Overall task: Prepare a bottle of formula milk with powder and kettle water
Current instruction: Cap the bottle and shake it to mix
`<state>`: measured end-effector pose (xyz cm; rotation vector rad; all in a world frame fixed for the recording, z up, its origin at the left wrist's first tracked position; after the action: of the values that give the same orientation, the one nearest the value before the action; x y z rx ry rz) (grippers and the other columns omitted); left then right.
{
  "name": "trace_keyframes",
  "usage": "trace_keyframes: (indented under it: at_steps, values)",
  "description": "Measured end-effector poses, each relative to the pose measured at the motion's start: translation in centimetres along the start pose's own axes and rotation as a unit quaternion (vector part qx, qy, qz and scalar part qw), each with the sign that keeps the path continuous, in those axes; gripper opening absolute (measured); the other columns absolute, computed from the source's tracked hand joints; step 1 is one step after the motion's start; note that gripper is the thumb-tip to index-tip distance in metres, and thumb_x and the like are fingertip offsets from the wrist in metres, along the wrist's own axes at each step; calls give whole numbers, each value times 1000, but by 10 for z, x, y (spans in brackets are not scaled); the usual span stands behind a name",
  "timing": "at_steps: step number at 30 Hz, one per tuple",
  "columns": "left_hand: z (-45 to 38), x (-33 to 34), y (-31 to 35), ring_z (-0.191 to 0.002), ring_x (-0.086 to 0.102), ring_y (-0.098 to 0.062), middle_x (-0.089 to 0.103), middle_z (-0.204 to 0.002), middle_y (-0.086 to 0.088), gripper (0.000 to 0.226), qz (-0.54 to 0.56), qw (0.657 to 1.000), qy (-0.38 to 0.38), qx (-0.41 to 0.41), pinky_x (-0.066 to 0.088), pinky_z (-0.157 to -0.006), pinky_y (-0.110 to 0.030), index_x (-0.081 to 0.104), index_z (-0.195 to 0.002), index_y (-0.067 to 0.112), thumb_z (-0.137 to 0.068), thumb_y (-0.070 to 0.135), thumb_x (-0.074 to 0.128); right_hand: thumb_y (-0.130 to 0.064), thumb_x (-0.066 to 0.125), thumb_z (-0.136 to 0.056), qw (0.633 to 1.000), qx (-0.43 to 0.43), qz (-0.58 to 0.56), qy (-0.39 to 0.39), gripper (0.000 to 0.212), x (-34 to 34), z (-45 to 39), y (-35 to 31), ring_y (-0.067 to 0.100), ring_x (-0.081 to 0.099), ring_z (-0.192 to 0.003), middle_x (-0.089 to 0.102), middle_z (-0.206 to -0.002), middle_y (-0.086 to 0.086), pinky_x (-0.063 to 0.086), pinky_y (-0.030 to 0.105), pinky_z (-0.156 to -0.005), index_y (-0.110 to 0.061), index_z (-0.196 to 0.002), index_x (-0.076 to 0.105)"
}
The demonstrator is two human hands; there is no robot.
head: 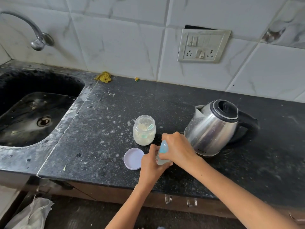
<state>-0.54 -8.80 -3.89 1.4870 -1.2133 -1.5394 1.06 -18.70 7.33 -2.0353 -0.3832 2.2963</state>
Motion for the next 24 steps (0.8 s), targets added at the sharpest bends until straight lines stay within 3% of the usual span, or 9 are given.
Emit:
trace_keyframes:
  at_steps: [5,9,15,20,24]
  values:
    - [0,1,0,-76,67,-8,71,-86,7,56,-3,1000,5,4,54,-62,-34,46,-100,22,-63,36,85,-27,77,-69,996,-15,-85,8,38,2,12,12,21,62,-85,66,-94,2,52,35,-74,-19,-103,62]
    - [0,0,1,-74,65,-10,70,-85,7,55,-8,1000,12,2,52,-61,-33,46,-98,21,-63,33,86,-18,76,-60,990,-48,-135,12,36,2,14,19,18,64,-79,68,-89,-3,53,37,-73,-25,-94,67]
    - [0,0,1,-78,67,-9,71,-88,9,55,-3,1000,0,-8,52,-62,-32,44,-96,24,-63,34,87,-29,81,-64,997,28,-59,40,37,-2,10,3,22,64,-81,68,-86,4,54,34,-70,-15,-96,66]
    - [1,0,1,-77,66,-13,71,-87,7,56,-1,1000,-3,-14,52,-64,-36,44,-96,22,-61,33,87,-23,81,-61,999,14,-13,-44,32,-9,1,2,18,62,-79,61,-80,-3,55,31,-68,-20,-89,67]
    - [0,0,2,-76,64,-17,69,-87,5,56,-12,1000,-6,-12,50,-63,-36,45,-97,18,-62,31,87,-15,84,-55,993,-36,-4,-115,39,-15,-4,1,14,63,-80,67,-84,-5,57,32,-68,-29,-89,73]
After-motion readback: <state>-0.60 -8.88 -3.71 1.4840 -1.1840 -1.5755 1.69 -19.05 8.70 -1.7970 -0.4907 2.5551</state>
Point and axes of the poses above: each hand's wrist, its own z-axis away from the middle knuckle, its own x-axis out of the palm, y = z × x, the point moved 3 cm from there along -z, towards the middle knuckle
